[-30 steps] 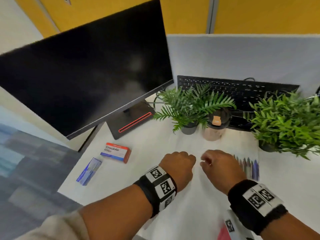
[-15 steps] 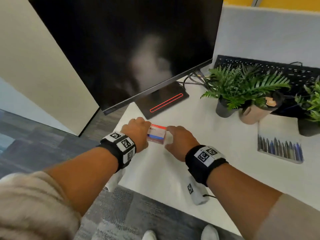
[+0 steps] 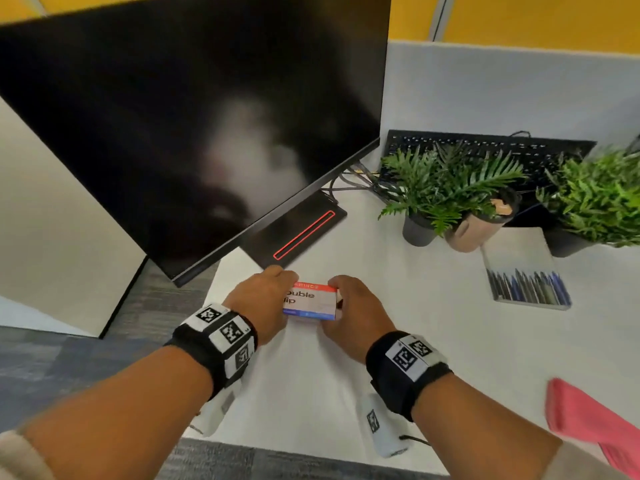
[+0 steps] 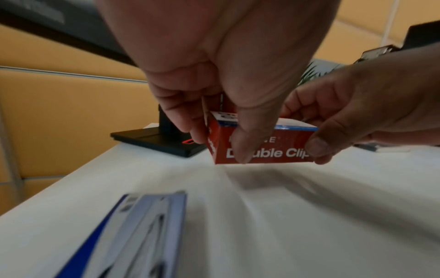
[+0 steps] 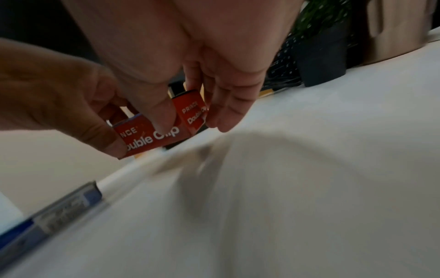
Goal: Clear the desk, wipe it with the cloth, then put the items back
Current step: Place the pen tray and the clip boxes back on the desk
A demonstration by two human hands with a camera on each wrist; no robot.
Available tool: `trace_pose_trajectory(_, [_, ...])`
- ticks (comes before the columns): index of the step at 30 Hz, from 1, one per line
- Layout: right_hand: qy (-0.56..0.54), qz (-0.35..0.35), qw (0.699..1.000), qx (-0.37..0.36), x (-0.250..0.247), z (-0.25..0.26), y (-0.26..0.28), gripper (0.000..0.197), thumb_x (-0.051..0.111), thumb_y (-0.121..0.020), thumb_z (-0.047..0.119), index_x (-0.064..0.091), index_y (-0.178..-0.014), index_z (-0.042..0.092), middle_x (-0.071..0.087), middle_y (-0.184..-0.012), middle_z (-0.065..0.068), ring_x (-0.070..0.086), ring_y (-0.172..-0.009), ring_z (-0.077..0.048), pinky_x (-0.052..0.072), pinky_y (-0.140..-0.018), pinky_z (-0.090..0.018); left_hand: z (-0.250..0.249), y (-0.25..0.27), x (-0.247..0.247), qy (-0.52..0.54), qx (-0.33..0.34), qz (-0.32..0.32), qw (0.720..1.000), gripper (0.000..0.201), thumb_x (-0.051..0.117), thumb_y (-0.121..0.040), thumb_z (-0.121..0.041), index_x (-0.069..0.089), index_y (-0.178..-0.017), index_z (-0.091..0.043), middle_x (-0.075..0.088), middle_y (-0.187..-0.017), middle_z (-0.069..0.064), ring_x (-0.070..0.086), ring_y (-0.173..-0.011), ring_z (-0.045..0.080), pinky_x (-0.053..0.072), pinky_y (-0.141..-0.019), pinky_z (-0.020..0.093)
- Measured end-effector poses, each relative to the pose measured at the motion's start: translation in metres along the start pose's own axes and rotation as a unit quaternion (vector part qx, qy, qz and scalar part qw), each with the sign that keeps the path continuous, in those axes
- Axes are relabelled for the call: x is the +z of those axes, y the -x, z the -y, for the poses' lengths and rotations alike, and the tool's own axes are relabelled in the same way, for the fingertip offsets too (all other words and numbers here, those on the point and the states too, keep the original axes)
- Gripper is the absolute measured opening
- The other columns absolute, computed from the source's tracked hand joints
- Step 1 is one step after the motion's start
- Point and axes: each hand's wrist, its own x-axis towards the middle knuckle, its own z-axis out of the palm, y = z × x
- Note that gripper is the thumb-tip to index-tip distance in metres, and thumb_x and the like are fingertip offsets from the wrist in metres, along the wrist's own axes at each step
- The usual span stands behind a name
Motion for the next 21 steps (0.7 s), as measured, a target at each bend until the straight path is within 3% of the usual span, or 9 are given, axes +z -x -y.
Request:
trace_pose_trajectory(6, [0.029,-0.021,0.999,-0.018,-0.070,-0.025,0.027,0.069,0.071,-0.082,0.027,0.037,-0.142,0.025,0.051,-0.133,0.003,0.057,-0.109,-0.012,0.047,-0.094,-0.020,-0.059,-0.005,-0.024,0.083,0.053,-0.017,0.995,0.059,0.072,-0.081,-0.032,0.044,-0.133,-0.025,0.052,-0.122,-0.005,0.060,-0.107,0.012,0.055,-0.091,0.026])
trace_pose_trajectory(11, [0.047,-0.044,0.998,-0.011,-0.126,-0.068,0.031,0.068,0.074,-0.079,0.025,0.045,-0.140,0.021,0.054,-0.131,0.001,0.048,-0.095,-0.004,0.039,-0.087,-0.012,-0.121,-0.032,-0.022,0.130,0.052,-0.002,0.990,0.057,0.071,-0.078,-0.026,0.045,-0.129,-0.027,0.047,-0.118,-0.001,0.061,-0.101,0.016,0.055,-0.089,0.029])
trace_pose_trajectory(16, [0.053,-0.048,0.997,0.015,-0.168,-0.116,0.021,0.067,0.076,-0.076,0.021,0.049,-0.137,0.022,0.055,-0.132,0.000,0.058,-0.102,-0.014,0.045,-0.092,-0.020,-0.175,-0.067,-0.008,0.148,0.036,0.013,0.988,0.055,0.071,-0.077,-0.024,0.046,-0.126,-0.023,0.047,-0.118,0.002,0.061,-0.104,0.022,0.054,-0.092,0.035])
trace_pose_trajectory(21, [0.053,-0.041,0.997,0.034,-0.195,-0.164,0.003,0.066,0.077,-0.074,0.025,0.051,-0.135,0.024,0.058,-0.127,0.000,0.056,-0.099,-0.009,0.047,-0.089,-0.019,-0.216,-0.103,0.011,0.180,0.014,0.010,0.983,0.066,0.071,-0.076,-0.021,0.045,-0.137,-0.019,0.049,-0.123,0.007,0.059,-0.108,0.022,0.048,-0.097,0.027])
